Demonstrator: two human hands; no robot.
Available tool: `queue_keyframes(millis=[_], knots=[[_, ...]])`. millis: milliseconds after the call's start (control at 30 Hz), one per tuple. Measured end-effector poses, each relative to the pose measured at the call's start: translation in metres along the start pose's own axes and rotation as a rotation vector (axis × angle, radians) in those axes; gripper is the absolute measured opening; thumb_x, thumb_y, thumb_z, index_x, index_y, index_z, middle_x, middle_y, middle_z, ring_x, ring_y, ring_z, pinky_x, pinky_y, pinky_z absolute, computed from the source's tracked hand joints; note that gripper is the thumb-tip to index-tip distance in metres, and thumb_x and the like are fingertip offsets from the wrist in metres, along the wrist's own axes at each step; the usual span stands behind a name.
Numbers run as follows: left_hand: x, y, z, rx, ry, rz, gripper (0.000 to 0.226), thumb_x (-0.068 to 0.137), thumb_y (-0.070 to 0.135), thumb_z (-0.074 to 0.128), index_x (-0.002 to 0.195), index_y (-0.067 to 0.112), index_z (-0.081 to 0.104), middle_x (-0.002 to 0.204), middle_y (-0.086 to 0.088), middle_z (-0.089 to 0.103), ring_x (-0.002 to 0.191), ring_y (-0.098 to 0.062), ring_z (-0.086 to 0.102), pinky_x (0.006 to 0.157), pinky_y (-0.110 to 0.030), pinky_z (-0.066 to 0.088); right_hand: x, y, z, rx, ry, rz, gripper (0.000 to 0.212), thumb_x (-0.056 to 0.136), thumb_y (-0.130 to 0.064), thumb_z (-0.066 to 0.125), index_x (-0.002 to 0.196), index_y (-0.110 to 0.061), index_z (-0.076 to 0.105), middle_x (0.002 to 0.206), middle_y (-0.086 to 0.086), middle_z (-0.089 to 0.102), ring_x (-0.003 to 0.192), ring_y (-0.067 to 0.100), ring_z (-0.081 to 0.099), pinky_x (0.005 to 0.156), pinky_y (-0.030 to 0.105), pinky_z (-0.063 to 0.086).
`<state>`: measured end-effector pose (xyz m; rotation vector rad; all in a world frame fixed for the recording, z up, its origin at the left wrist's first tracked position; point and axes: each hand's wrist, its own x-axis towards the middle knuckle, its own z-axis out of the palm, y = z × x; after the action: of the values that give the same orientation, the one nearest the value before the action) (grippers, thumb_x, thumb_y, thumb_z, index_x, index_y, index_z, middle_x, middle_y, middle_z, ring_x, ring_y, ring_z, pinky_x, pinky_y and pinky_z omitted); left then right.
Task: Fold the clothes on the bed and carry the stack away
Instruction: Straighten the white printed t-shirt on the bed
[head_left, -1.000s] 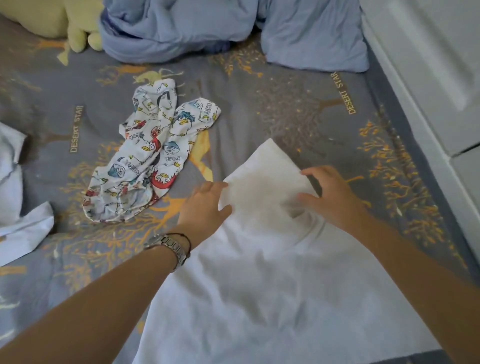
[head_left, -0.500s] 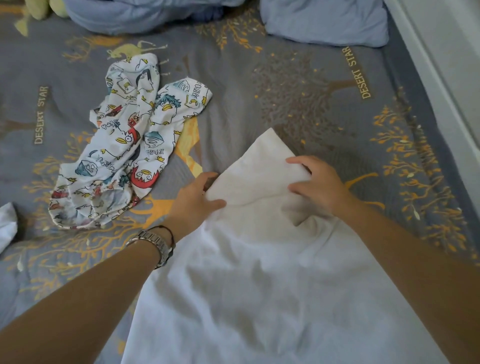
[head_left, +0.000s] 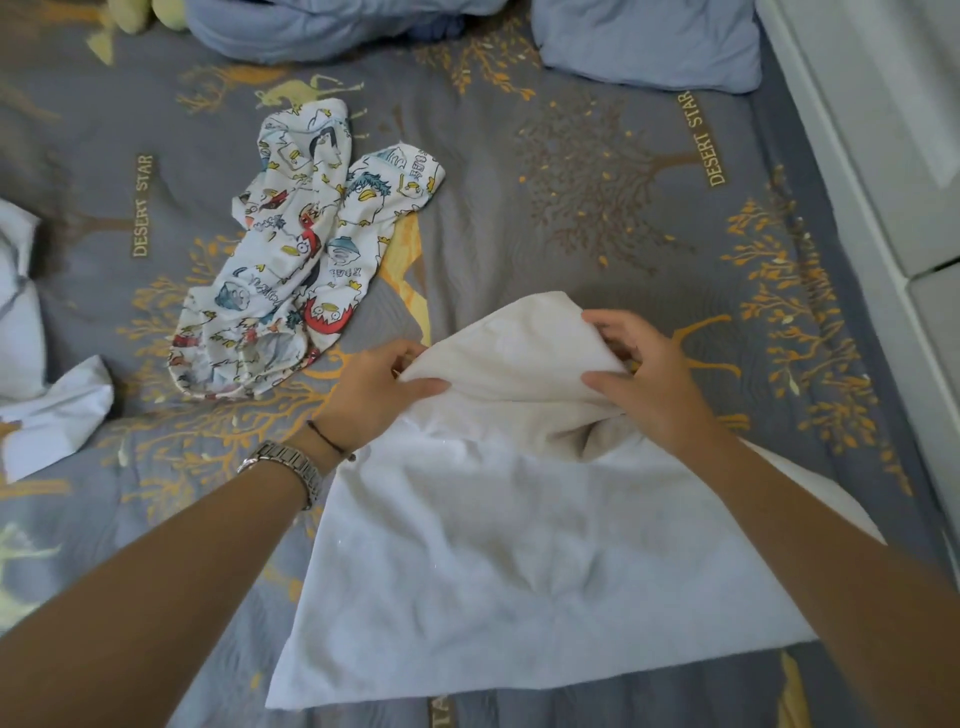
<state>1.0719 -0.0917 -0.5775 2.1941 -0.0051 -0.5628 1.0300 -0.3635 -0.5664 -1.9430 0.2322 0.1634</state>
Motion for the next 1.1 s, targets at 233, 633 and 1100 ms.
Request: queue_keyframes(millis=[233,633,1100], knots=[[-0.081,-0.030,-0.025,-0.022,0.018,-0.129,0.026,0.073,0.007,0.076,0.064,0.023,0.058,0.070,-0.001,0.060,0.069,-0.020,0.055,0.066,-0.030,0.042,-0.080,-0.017,0.029,0.130,-0.077,0.033,0.043,0.076,0.006,0.069,0.111,-0.018,0.060,0.099,-0.008,0.067,0.082,-0.010,0.061,0.072,0.007,0.047],[-0.144,-0.048,0.014,0.041,0.050,-0.197,0.016,0.086,0.008,0.059,0.094,0.014,0.072,0.096,0.000,0.067,0.079,-0.007,0.058,0.074,-0.019,0.044,-0.171,0.034,0.046,-0.077,-0.296,0.108,0.028,0.077,-0.003,0.071,0.092,-0.026,0.070,0.087,-0.020,0.067,0.082,-0.013,0.061,0.077,0.004,0.045],[-0.136,0.027,0.079,-0.084,-0.215,-0.039,0.052,0.076,0.062,0.059,0.086,0.013,0.068,0.077,0.000,0.061,0.069,-0.002,0.051,0.065,-0.013,0.038,-0.171,0.023,0.012,-0.120,-0.262,0.095,0.021,0.081,-0.005,0.068,0.100,-0.014,0.070,0.099,-0.005,0.071,0.097,0.010,0.064,0.091,0.019,0.047]])
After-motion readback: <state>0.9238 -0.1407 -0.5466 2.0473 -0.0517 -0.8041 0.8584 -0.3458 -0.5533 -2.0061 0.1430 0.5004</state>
